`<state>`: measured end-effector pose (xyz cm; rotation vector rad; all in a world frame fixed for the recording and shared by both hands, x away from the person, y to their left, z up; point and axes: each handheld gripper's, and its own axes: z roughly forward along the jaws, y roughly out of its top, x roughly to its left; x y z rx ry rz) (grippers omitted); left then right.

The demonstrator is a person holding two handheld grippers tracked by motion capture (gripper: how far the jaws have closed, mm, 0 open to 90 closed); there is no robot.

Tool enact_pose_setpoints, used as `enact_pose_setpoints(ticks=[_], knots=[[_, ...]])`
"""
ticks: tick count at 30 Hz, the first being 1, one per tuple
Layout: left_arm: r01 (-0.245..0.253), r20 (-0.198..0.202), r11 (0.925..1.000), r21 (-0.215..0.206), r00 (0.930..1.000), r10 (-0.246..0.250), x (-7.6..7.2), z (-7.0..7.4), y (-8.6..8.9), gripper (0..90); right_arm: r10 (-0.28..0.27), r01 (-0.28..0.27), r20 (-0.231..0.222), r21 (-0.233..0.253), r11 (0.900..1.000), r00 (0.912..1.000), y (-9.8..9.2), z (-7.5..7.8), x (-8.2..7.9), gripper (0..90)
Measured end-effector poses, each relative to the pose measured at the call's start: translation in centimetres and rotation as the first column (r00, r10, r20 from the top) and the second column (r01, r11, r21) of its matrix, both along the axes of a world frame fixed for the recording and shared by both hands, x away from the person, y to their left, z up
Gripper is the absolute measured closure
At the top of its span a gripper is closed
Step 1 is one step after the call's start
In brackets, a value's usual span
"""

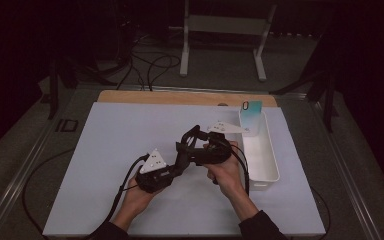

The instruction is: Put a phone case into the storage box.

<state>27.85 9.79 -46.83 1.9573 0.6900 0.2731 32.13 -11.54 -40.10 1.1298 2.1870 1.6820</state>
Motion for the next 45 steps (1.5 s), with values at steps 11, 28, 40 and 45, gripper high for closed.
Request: enact_pose_setpoints(ticks=[11, 28, 40, 45], knots=[[-0.034, -0.002, 0.9994, 0.006, 0.9994, 0.034, 0.1, 0.4, 0.8, 51.7, -0.006, 0.007, 0.011, -0.005, 1.000, 0.9999, -0.1, 0.1, 0.1, 14.4], [-0.212, 0.041, 0.9773, -0.006, 0.9765, 0.212, -0.3, 1.3, 5.9, 7.2, -0.027, 0.028, 0.030, -0.034, 0.999, 0.9992, -0.7, 0.5, 0.2, 14.4], [-0.318, 0.076, 0.9478, -0.015, 0.9448, 0.319, -0.7, 0.5, 9.3, 0.2, -0.044, 0.047, 0.052, -0.044, 0.998, 0.9977, -1.6, 1.1, 0.3, 14.3], [-0.348, 0.084, 0.9373, -0.023, 0.9335, 0.349, -1.0, -0.2, 10.5, 0.2, -0.053, 0.056, 0.060, -0.050, 0.997, 0.9968, -2.1, 1.4, 0.3, 14.3]])
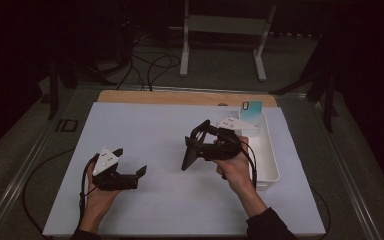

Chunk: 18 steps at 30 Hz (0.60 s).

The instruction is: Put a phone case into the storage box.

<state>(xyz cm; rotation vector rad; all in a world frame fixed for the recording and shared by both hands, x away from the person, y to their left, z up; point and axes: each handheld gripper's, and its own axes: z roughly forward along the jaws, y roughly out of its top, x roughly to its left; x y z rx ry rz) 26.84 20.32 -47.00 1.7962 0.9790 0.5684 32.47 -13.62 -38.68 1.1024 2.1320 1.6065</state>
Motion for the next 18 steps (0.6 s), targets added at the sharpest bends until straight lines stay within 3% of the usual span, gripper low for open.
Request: enact_pose_setpoints(ticks=[5, 14, 18], knots=[[-0.019, 0.012, 0.9996, 0.020, 0.9997, 0.019, -0.4, -0.8, 1.0, 0.2, -0.012, 0.012, 0.007, -0.006, 1.000, 0.9999, -0.5, 0.2, 0.1, 14.3], [-0.070, 0.017, 0.9975, 0.003, 0.9974, 0.070, -1.2, -1.5, 2.5, 0.2, -0.045, 0.045, 0.020, -0.013, 0.999, 0.9988, -1.7, 1.0, 0.4, 14.2], [-0.083, 0.022, 0.9964, 0.015, 0.9963, 0.083, -1.2, -1.7, 2.6, 0.2, -0.063, 0.064, 0.022, -0.013, 0.998, 0.9978, -2.2, 1.3, 0.7, 14.1]])
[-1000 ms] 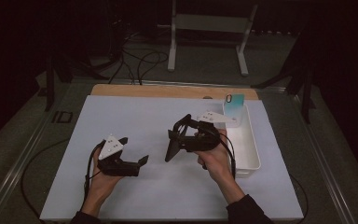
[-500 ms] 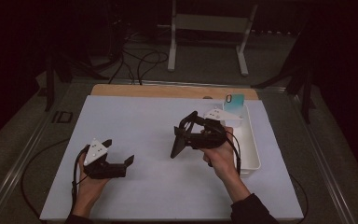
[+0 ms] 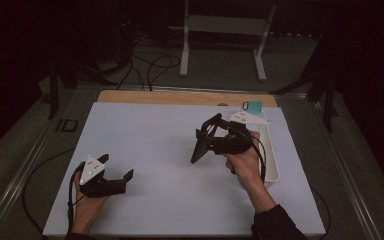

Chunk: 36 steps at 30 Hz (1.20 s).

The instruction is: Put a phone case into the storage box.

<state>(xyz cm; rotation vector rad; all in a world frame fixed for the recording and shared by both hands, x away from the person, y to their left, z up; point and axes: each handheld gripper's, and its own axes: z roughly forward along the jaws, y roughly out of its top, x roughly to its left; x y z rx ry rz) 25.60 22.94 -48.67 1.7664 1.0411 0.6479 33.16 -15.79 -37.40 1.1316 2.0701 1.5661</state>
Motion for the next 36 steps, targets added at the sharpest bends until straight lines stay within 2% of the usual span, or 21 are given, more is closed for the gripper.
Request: enact_pose_setpoints(ticks=[7, 21, 36], knots=[[-0.008, -0.002, 1.0000, -0.004, 1.0000, 0.008, 0.0, 0.0, 0.1, 0.2, -0.036, 0.036, -0.001, 0.003, 0.999, 0.9993, -0.8, 0.6, 0.5, 14.1], [-0.011, -0.008, 0.9999, -0.004, 0.9999, 0.011, 0.0, -0.2, 0.1, 0.2, -0.079, 0.080, 0.013, -0.030, 0.996, 0.9968, -1.8, 1.9, 1.8, 14.2], [-0.012, -0.011, 0.9999, -0.007, 0.9999, 0.012, 0.0, -0.2, 0.0, 0.2, -0.140, 0.141, 0.026, -0.053, 0.989, 0.9899, -3.1, 3.1, 3.3, 14.1]])
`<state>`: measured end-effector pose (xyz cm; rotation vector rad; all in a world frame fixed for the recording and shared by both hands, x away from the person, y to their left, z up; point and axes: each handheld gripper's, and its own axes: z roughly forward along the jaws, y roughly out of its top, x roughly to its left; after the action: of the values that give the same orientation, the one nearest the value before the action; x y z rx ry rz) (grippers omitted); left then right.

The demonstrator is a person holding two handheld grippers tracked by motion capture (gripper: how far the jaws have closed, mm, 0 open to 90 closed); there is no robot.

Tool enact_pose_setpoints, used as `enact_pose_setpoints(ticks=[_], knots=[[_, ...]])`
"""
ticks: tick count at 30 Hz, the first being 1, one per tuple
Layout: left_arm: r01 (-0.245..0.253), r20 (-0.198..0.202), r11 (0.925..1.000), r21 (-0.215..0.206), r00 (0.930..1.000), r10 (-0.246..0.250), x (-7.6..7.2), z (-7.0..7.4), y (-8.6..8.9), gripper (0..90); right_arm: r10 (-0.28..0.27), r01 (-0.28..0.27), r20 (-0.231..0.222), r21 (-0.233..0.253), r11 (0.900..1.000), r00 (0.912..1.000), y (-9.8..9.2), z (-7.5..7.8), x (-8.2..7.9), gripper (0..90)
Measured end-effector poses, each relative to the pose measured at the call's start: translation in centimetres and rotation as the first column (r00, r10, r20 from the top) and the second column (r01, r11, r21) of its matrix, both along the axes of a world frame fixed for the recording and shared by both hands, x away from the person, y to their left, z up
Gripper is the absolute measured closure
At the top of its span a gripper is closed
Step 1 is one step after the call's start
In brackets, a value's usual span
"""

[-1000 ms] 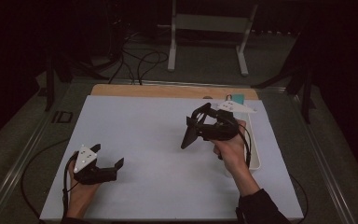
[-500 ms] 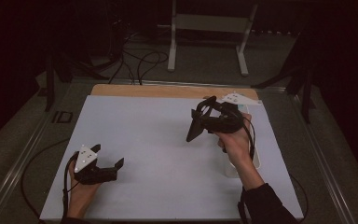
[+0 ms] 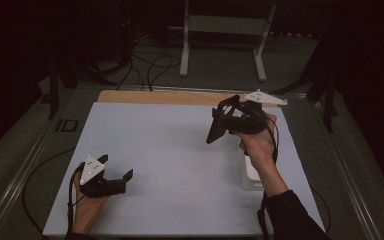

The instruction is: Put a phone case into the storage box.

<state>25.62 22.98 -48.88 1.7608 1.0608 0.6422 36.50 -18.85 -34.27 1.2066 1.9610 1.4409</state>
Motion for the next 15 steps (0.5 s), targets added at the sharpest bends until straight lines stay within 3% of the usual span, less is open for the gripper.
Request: enact_pose_setpoints(ticks=[15], knots=[[0.002, -0.003, 1.0000, 0.001, 1.0000, -0.002, 0.0, 0.0, 0.0, 0.2, -0.065, 0.065, 0.002, -0.020, 0.998, 0.9979, -1.5, 0.5, 1.2, 14.1]])
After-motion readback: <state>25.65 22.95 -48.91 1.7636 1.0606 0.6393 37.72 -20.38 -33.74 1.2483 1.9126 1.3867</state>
